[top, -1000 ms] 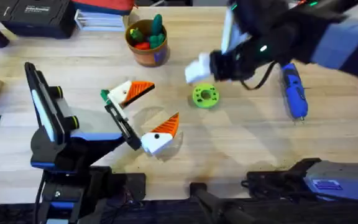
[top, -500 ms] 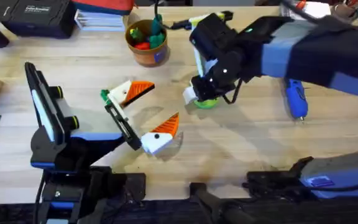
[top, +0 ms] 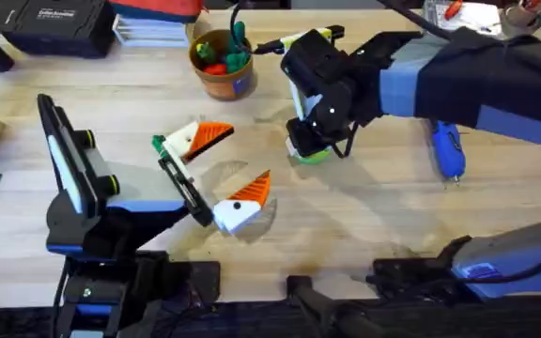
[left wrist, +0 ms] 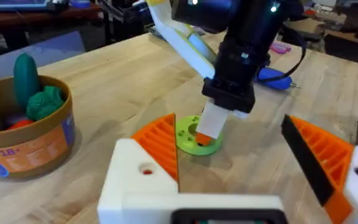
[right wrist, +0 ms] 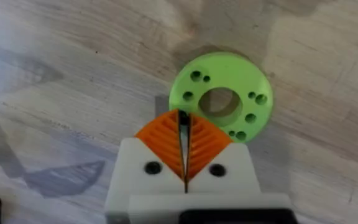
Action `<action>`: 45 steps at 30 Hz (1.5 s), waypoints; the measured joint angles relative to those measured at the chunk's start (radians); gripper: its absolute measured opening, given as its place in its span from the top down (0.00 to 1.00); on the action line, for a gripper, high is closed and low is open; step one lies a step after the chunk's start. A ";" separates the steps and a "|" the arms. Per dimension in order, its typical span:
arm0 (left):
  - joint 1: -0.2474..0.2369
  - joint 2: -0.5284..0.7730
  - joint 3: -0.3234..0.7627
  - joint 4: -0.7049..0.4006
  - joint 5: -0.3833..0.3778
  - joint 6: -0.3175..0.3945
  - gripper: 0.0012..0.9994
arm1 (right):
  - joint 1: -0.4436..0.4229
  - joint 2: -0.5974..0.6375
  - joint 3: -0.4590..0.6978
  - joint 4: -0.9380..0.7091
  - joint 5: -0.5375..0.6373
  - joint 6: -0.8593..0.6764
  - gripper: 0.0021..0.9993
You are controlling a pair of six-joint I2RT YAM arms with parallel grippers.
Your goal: Pick up the gripper from the table and insert it into the empty holder that is missing its gripper. Then pick up a screw, insert it into the mounting hole, and use the screwdriver to tighten it. Finally, clean up the table by picking up the vegetable and placing it into the bucket.
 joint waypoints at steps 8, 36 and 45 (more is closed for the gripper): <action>0.000 0.000 0.000 0.000 0.000 0.000 0.01 | 0.000 0.000 0.000 0.005 0.000 0.000 0.99; 0.000 0.000 0.000 0.000 0.000 0.000 0.01 | -0.019 0.025 0.671 -0.488 -0.107 -0.236 0.99; 0.000 0.000 0.000 0.000 0.000 0.000 0.01 | 0.119 0.111 0.863 -0.523 -0.217 -0.304 0.99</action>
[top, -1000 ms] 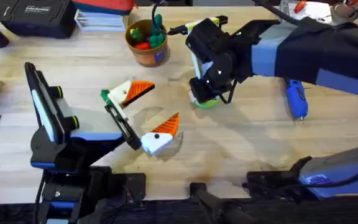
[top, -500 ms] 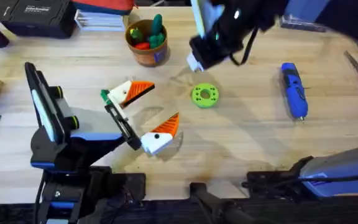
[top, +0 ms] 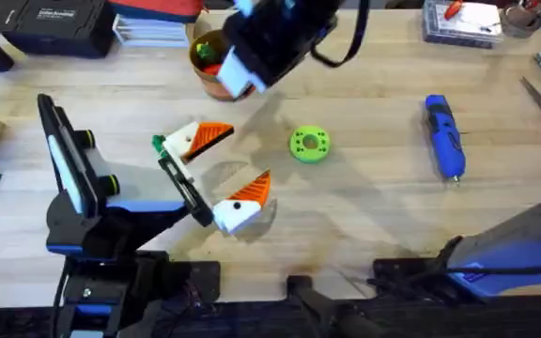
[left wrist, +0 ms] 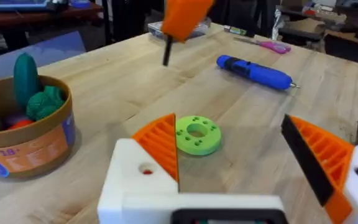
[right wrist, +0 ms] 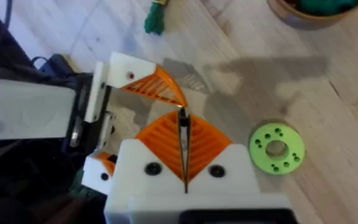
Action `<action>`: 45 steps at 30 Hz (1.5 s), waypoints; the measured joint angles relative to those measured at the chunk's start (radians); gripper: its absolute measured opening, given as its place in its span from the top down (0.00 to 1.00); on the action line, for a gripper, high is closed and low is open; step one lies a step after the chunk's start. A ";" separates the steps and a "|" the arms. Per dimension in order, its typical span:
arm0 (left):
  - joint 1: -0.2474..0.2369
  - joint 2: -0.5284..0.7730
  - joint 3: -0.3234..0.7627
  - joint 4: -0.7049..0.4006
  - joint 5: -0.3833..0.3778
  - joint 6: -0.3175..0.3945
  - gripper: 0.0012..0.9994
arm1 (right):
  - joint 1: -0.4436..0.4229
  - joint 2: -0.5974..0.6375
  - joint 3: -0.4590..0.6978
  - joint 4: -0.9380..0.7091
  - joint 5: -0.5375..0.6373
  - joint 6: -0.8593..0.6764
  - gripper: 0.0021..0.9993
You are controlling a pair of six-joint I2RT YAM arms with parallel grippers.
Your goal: Pick up the gripper from the table and insert it into the empty holder that is missing its gripper. Then pick up a screw, insert it into the mounting hole, and use the screwdriver to tighten it. Finally, clean up the table by picking up the vegetable and placing it into the bucket.
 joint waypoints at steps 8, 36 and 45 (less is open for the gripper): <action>0.000 0.000 0.000 0.000 0.000 0.000 0.01 | 0.128 0.008 0.008 0.038 -0.024 -0.067 0.99; 0.000 0.000 0.000 0.000 0.000 0.000 0.01 | 0.176 0.086 0.012 0.093 -0.007 -0.086 0.99; 0.000 0.000 0.000 0.000 0.000 0.000 0.01 | 0.178 0.087 0.012 0.093 0.008 -0.086 0.99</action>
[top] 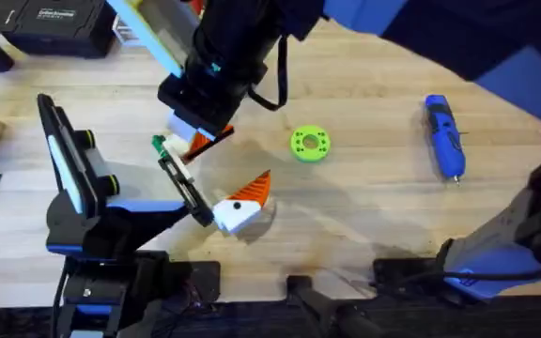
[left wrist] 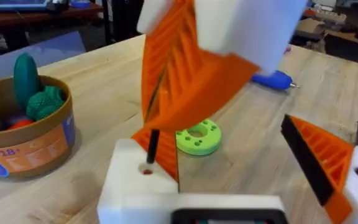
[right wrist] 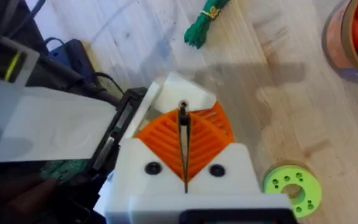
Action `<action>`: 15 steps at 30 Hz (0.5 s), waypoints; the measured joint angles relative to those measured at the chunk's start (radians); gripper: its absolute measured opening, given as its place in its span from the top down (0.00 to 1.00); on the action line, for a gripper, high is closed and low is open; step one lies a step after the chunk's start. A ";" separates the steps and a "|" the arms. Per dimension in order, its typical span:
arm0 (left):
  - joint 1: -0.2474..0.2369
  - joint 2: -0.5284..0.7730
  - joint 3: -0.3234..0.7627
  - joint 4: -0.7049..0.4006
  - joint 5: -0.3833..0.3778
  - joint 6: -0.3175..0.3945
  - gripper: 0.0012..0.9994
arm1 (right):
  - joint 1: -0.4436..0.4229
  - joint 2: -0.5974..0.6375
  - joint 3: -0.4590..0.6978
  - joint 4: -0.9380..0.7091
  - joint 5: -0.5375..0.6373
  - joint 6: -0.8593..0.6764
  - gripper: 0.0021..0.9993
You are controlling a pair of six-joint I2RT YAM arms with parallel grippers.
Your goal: Pick up the gripper from the table and insert it into the empty holder that is missing its gripper. Then pick up a screw, insert it into the mounting hole, and use the screwdriver to tighten it. Finally, clean up the table by picking up the vegetable and placing it into the bucket.
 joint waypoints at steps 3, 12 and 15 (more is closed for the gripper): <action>0.000 0.000 0.000 0.000 0.000 0.000 0.01 | 0.002 0.012 0.000 0.000 0.000 0.000 0.99; 0.000 0.000 -0.001 -0.004 0.000 -0.003 0.01 | 0.007 0.036 0.000 0.002 0.000 0.000 0.99; 0.000 0.000 -0.001 -0.003 0.000 -0.004 0.01 | 0.008 0.037 0.000 0.002 0.000 0.000 0.99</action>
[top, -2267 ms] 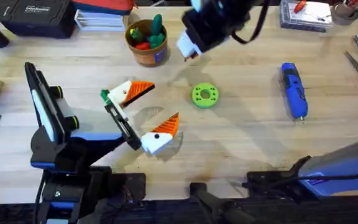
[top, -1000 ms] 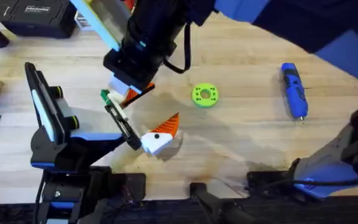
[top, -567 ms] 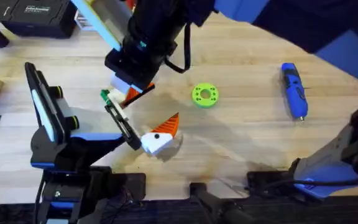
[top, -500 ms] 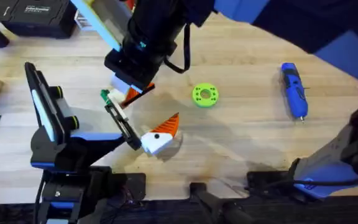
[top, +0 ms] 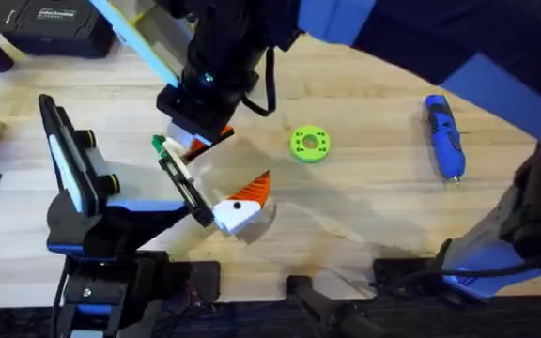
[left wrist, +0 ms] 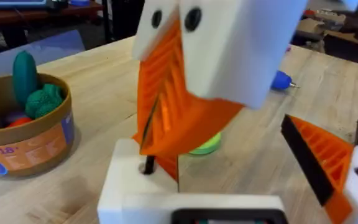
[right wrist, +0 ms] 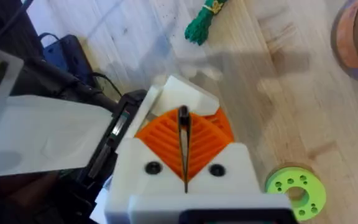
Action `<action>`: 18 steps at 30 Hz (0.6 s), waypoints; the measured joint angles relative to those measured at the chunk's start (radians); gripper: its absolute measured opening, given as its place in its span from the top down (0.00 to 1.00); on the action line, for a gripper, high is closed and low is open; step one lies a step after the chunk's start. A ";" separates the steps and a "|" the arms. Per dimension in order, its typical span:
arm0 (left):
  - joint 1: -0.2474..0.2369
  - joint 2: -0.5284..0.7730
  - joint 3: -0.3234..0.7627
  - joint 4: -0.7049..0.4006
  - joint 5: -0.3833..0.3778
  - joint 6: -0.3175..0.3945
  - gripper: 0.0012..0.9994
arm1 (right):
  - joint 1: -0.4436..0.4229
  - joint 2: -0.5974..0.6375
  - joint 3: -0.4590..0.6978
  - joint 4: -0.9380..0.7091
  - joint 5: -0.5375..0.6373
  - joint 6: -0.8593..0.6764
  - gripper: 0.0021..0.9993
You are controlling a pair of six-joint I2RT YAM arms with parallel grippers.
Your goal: Pick up the gripper from the table and insert it into the empty holder that is missing its gripper. Then pick up a screw, insert it into the mounting hole, and use the screwdriver to tighten it. Finally, clean up the table by picking up the vegetable and placing it into the bucket.
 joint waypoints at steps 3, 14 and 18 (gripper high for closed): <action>0.000 0.000 0.000 0.000 0.001 0.000 0.01 | 0.004 0.006 0.001 0.002 0.001 0.000 0.99; 0.000 0.001 0.000 0.000 0.003 -0.011 0.01 | 0.014 0.021 0.003 0.000 0.014 -0.006 0.85; 0.000 0.001 0.000 0.000 0.002 -0.014 0.01 | 0.010 0.021 0.004 -0.002 0.041 -0.007 0.28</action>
